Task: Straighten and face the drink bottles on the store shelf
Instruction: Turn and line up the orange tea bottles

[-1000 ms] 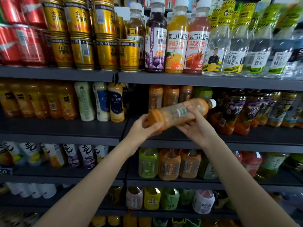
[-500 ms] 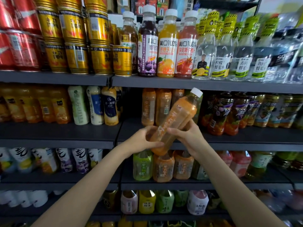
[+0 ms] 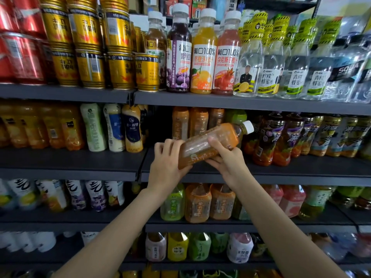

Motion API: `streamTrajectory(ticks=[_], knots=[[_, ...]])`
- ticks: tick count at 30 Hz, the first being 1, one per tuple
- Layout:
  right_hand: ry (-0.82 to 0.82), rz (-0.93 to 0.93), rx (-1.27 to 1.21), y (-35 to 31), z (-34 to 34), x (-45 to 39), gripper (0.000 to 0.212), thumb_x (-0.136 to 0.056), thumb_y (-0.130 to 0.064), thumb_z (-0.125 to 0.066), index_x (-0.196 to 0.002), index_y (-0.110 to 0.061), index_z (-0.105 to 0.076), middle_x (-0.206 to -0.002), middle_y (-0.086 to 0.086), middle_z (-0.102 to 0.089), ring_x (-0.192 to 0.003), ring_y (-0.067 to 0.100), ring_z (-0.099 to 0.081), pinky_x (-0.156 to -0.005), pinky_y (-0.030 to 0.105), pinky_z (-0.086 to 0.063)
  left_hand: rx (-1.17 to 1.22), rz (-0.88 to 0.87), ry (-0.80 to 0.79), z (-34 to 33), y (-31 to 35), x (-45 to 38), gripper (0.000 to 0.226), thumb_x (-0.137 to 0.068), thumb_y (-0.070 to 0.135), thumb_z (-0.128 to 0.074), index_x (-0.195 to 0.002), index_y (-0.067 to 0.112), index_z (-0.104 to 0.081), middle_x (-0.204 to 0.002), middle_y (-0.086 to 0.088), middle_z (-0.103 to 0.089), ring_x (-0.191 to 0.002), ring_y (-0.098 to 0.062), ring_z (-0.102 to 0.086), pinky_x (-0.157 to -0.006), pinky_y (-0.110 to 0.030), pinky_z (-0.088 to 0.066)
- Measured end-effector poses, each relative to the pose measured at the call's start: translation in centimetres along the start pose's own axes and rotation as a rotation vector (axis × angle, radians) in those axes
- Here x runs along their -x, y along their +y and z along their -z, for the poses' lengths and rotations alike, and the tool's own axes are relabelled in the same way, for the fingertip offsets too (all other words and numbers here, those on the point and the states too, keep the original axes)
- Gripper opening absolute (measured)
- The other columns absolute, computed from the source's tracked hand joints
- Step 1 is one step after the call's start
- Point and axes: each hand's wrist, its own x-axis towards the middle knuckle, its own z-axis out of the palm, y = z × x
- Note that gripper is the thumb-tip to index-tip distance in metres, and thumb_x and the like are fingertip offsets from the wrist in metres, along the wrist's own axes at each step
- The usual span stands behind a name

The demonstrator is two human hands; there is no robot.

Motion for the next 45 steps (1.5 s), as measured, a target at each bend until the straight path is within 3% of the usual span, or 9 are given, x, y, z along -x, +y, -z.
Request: streamTrajectory(ticks=[4, 7, 11, 15, 21, 27, 32, 39, 45], knots=[[0.010, 0.240, 0.452, 0.2, -0.1, -1.0, 0.057, -0.069, -0.024, -0.083, -0.117, -0.018, -0.053, -0.111, -0.003, -0.064, -0.103, 0.011, -0.061, -0.085, 0.028, -0.053, 0.261, 0.207, -0.240, -1.2, -0.3, -0.4, 0.074, -0.072, 0.035, -0.078, -0.132, 0.013, -0.041, -0.126, -0.007, -0.041, -0.116, -0.026, -0.040, -0.092, -0.041, -0.044], [-0.093, 0.444, 0.820, 0.6, -1.1, -1.7, 0.056, -0.068, -0.021, -0.084, -0.114, -0.018, -0.051, -0.105, -0.011, -0.058, -0.095, 0.000, -0.053, -0.078, 0.009, -0.043, 0.443, 0.286, -0.279, -2.0, 0.0, -0.9, 0.081, -0.070, 0.034, -0.079, -0.136, 0.016, -0.035, -0.132, 0.001, -0.040, -0.120, -0.014, -0.040, -0.099, -0.033, -0.039], [-0.107, 0.436, 0.857, 1.7, -2.4, -3.3, 0.064, -0.070, -0.021, -0.082, -0.125, -0.016, -0.050, -0.110, -0.008, -0.056, -0.103, 0.005, -0.050, -0.085, 0.018, -0.041, 0.647, 0.451, -0.282, -2.8, 0.4, -1.3, 0.075, -0.073, 0.024, -0.078, -0.136, 0.017, -0.038, -0.121, 0.010, -0.051, -0.113, -0.004, -0.047, -0.082, -0.011, -0.039], [-0.051, 0.341, 0.778, 2.3, -2.6, -5.5, 0.062, -0.070, -0.023, -0.083, -0.123, -0.013, -0.053, -0.113, 0.001, -0.063, -0.106, 0.013, -0.058, -0.089, 0.028, -0.050, 0.661, 0.567, -0.252, -3.6, -0.5, -3.1, 0.059, -0.078, 0.026, -0.073, -0.128, 0.012, -0.045, -0.117, -0.003, -0.059, -0.109, -0.019, -0.057, -0.082, -0.023, -0.045], [-0.231, 0.318, 0.984, 2.6, 0.3, -9.7, 0.053, -0.080, -0.023, -0.075, -0.127, -0.009, -0.055, -0.117, 0.006, -0.065, -0.112, 0.019, -0.059, -0.095, 0.033, -0.049, 0.533, 0.545, -0.304, -5.3, -3.0, -5.6, 0.061, -0.078, 0.034, -0.073, -0.127, 0.010, -0.046, -0.116, -0.003, -0.060, -0.110, -0.018, -0.056, -0.088, -0.028, -0.046], [0.166, 0.271, 1.003, 3.3, 4.4, -14.6, 0.053, -0.083, -0.022, -0.072, -0.127, 0.000, -0.052, -0.120, 0.012, -0.063, -0.112, 0.025, -0.059, -0.078, 0.014, -0.036, 0.410, 0.595, -0.354, -7.7, -4.4, -8.0, 0.051, -0.086, 0.028, -0.066, -0.128, 0.010, -0.043, -0.129, -0.008, -0.055, -0.119, -0.023, -0.052, -0.093, -0.029, -0.041], [0.282, 0.258, 0.945, 5.2, 4.6, -18.6, 0.054, -0.081, -0.018, -0.073, -0.126, 0.001, -0.050, -0.123, 0.018, -0.059, -0.116, 0.032, -0.055, -0.093, 0.034, -0.043, 0.369, 0.575, -0.440, -8.4, -4.9, -9.2, 0.054, -0.086, 0.029, -0.065, -0.129, 0.011, -0.040, -0.131, -0.008, -0.053, -0.121, -0.022, -0.050, -0.092, -0.027, -0.040], [0.434, 0.135, 0.896, 6.5, 2.3, -23.4, 0.068, -0.087, -0.010, -0.063, -0.141, 0.005, -0.024, -0.140, 0.024, -0.038, -0.129, 0.038, -0.039, -0.107, 0.042, -0.034, 0.373, 0.569, -0.528, -8.5, -5.7, -9.7, 0.060, -0.086, 0.034, -0.065, -0.134, 0.013, -0.037, -0.135, -0.004, -0.050, -0.124, -0.019, -0.047, -0.092, -0.023, -0.037], [0.599, 0.129, 1.059, 6.8, 1.5, -23.9, 0.051, -0.090, -0.007, -0.056, -0.134, 0.003, -0.030, -0.134, 0.024, -0.043, -0.121, 0.041, -0.047, -0.092, 0.047, -0.043, 0.401, 0.570, -0.541, -8.7, -6.1, -9.5, 0.063, -0.085, 0.037, -0.065, -0.135, 0.013, -0.035, -0.134, -0.005, -0.050, -0.124, -0.020, -0.048, -0.100, -0.032, -0.042]])
